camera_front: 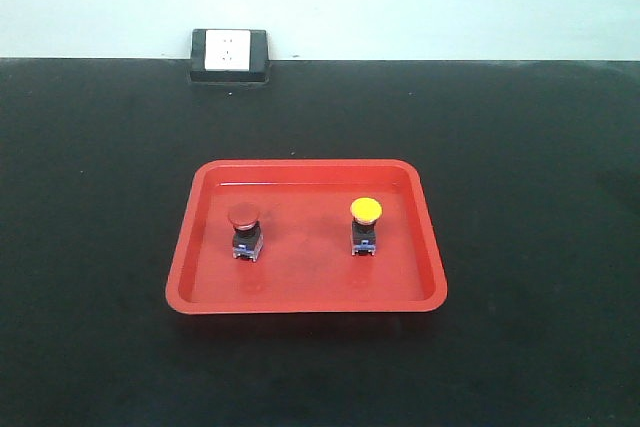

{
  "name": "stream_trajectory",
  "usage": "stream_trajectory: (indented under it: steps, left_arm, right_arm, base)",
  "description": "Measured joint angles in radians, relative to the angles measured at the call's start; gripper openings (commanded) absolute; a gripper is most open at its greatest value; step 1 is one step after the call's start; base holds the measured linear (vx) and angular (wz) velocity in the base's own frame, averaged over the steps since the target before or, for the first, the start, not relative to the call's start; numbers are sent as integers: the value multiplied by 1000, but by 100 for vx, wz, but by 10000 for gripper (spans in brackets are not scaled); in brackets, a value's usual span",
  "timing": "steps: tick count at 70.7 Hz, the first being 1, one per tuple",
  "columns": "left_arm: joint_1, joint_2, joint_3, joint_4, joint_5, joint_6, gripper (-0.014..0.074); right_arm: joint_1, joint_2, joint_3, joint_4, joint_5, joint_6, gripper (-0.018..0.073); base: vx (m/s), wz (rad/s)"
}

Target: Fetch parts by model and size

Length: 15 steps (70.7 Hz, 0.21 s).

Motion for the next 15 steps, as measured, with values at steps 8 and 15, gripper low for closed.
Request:
stream_trajectory:
  steps: [8,15]
  left_arm:
    - [0,0,0,0,0,0,-4]
    - [0,0,0,0,0,0,-4]
  right_arm:
    - [0,0,0,0,0,0,-6]
    - [0,0,0,0,0,0,-6]
  base:
    - [0,0]
    - [0,0]
